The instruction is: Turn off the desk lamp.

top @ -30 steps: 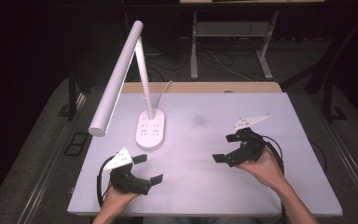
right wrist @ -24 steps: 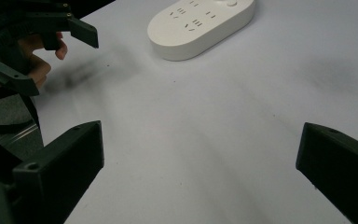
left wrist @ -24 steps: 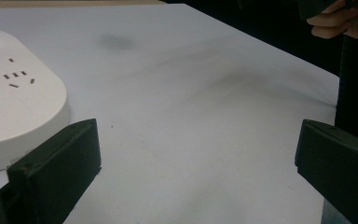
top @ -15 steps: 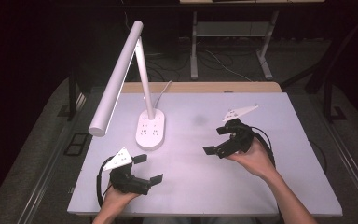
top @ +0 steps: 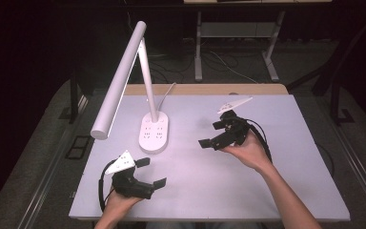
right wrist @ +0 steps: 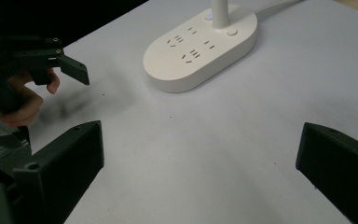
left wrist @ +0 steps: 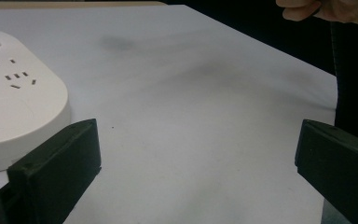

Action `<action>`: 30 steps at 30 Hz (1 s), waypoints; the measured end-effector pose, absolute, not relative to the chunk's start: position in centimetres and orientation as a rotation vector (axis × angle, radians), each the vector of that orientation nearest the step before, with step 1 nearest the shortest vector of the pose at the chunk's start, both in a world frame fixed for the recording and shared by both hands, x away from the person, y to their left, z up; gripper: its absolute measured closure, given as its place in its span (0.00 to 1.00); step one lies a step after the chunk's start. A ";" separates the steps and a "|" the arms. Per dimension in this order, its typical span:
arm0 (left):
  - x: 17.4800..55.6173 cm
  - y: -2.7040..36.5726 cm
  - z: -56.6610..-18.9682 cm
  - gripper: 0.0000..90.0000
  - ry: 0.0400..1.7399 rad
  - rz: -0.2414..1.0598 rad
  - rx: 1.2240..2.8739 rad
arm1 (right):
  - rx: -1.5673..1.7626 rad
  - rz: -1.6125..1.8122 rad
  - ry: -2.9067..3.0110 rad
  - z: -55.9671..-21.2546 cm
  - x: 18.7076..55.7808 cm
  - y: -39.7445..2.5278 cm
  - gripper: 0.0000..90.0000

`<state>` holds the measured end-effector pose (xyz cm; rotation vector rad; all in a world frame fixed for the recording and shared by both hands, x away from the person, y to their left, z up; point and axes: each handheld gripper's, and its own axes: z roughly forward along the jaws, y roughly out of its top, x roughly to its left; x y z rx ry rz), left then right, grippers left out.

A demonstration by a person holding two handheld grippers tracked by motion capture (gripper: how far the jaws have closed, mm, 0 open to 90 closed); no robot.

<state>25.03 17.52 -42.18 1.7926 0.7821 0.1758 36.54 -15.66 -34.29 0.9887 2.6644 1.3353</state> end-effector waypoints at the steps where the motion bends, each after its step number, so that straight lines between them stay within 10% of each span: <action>1: 25.0 17.5 -42.2 0.00 0.783 0.175 1.791 | 0.989 1.335 2.664 -34.3 36.5 -15.7 0.01; 30: 25.0 17.8 -42.1 0.00 0.782 0.181 1.788 | 0.996 1.311 2.689 -34.0 41.6 -10.4 0.01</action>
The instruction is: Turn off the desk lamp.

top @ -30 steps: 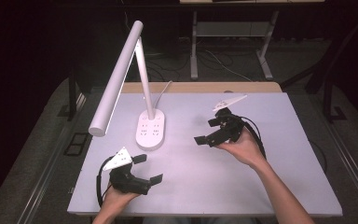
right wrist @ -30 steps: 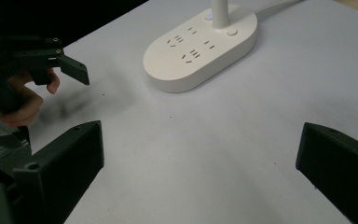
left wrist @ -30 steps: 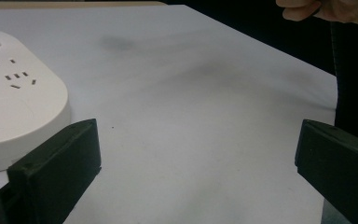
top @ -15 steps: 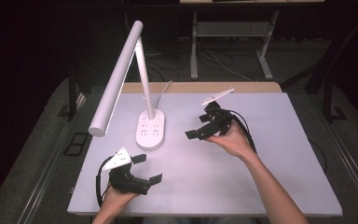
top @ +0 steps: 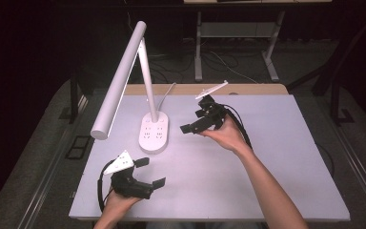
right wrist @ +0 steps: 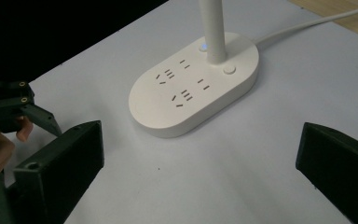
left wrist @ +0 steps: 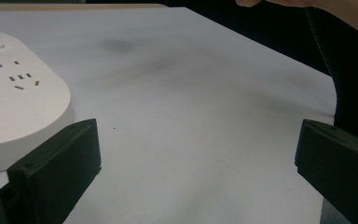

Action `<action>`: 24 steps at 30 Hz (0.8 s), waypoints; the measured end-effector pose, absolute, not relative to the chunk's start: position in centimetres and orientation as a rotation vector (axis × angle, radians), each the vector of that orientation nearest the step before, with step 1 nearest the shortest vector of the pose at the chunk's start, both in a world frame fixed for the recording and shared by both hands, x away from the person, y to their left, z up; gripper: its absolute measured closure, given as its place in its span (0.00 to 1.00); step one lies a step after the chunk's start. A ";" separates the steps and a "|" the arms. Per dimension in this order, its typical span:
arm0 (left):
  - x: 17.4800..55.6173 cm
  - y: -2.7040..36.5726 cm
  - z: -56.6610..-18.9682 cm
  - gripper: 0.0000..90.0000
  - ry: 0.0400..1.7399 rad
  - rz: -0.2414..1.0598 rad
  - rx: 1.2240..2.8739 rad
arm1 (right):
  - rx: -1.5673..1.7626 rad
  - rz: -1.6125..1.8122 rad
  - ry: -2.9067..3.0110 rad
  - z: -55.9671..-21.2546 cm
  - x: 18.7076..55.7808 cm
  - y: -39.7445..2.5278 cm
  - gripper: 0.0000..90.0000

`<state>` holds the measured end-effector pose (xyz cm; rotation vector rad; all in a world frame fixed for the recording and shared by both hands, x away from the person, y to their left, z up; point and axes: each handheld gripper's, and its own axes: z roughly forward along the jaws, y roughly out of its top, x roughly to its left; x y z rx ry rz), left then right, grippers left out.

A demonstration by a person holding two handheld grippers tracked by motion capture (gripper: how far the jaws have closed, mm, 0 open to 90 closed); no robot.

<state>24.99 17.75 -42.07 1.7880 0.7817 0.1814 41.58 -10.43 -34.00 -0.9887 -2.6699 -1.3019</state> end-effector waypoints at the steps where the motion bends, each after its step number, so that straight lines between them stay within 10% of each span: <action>1: 25.0 17.8 -42.1 0.00 0.779 0.181 1.790 | -0.985 -1.306 -2.670 -34.0 41.8 -10.2 0.01; 9: 24.9 17.6 -42.1 0.00 0.781 0.180 1.786 | -1.035 -1.314 -2.648 -34.1 43.7 -8.9 0.01; 24: 25.1 17.8 -42.1 0.00 0.790 0.173 1.769 | -1.039 -1.306 -2.610 -35.5 46.2 -6.3 0.34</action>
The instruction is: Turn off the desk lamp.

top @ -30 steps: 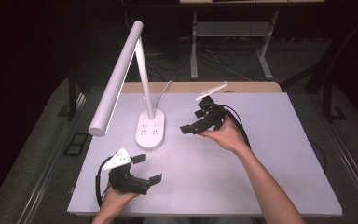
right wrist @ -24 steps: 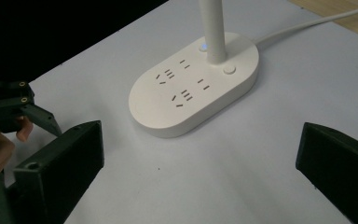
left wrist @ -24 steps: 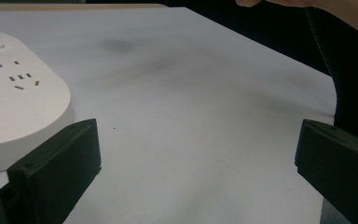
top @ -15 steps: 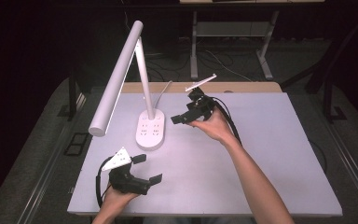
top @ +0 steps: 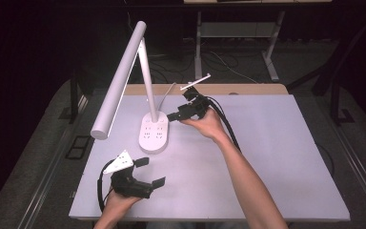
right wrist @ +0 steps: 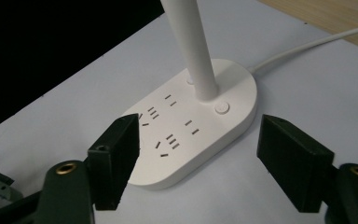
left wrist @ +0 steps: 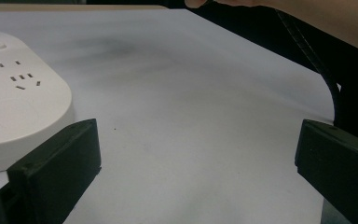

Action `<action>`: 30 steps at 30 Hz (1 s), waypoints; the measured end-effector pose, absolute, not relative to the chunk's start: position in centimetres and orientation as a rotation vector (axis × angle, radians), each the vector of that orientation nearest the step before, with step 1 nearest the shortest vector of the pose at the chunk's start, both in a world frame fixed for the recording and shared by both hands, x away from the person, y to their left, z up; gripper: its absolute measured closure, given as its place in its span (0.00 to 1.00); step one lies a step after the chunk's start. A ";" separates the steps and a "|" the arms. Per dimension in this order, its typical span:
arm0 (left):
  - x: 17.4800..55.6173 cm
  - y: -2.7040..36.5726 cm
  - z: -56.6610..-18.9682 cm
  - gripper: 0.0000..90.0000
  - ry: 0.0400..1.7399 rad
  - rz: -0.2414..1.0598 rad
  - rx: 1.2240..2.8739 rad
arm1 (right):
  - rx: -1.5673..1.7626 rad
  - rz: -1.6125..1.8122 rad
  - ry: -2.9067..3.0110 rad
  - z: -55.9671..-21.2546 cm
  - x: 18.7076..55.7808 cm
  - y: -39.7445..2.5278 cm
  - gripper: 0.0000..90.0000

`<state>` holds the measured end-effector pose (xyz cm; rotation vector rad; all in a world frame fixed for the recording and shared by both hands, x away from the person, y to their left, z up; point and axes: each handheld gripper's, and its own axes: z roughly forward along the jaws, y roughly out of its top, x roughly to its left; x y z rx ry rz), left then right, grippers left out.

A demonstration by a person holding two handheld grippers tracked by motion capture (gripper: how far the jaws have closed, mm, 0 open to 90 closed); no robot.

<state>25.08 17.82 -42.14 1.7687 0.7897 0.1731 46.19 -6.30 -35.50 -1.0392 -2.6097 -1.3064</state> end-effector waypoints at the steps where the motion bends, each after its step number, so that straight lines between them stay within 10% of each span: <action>1: 25.1 17.8 -42.1 0.00 0.791 0.172 1.766 | -1.045 -1.300 -2.611 -35.6 46.3 -6.2 0.36; 21: 25.3 18.2 -42.1 0.00 0.796 0.182 1.766 | -1.072 -1.320 -2.525 -38.6 49.3 -3.5 0.98; 30: 25.3 17.9 -42.1 0.00 0.785 0.176 1.776 | -1.115 -1.340 -2.485 -40.4 50.1 -2.7 1.00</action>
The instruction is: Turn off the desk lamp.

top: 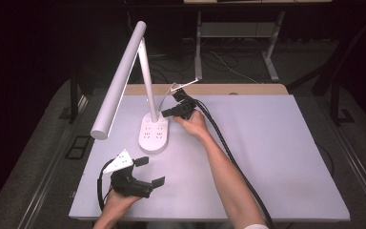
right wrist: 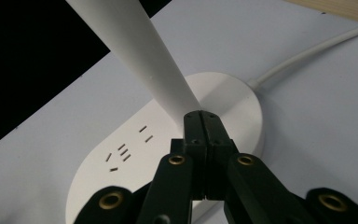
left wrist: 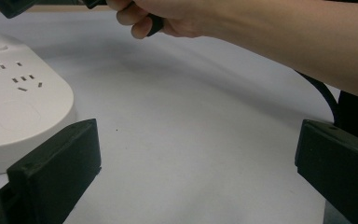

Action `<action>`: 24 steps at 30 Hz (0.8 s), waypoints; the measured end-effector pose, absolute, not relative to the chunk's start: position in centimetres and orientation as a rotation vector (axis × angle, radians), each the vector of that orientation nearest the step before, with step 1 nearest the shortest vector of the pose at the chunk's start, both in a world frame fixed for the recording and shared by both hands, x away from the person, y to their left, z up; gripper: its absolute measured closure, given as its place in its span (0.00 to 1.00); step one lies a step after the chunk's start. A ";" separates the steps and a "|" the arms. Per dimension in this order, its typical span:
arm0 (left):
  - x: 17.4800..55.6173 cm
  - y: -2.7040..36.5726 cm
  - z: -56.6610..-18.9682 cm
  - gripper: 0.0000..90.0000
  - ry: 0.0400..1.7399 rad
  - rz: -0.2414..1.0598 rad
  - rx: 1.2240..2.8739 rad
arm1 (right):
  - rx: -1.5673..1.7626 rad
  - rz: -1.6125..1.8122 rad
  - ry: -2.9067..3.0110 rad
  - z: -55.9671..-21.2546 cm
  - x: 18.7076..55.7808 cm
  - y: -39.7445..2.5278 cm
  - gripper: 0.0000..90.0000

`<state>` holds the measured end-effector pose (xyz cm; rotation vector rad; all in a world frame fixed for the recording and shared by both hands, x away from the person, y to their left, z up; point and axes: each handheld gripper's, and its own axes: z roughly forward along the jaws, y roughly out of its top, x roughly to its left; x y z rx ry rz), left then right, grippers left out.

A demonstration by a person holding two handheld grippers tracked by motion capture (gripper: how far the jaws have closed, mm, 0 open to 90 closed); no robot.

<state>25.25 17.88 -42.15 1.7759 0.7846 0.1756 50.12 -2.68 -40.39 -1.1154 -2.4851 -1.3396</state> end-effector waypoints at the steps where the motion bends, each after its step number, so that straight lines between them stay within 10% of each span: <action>1: 25.2 17.9 -42.1 0.00 0.785 0.174 1.774 | -1.111 -1.338 -2.486 -40.6 50.2 -2.6 1.00; 24: 25.6 17.8 -42.3 0.00 0.786 0.170 1.783 | -1.144 -1.337 -2.428 -43.3 51.2 -1.6 1.00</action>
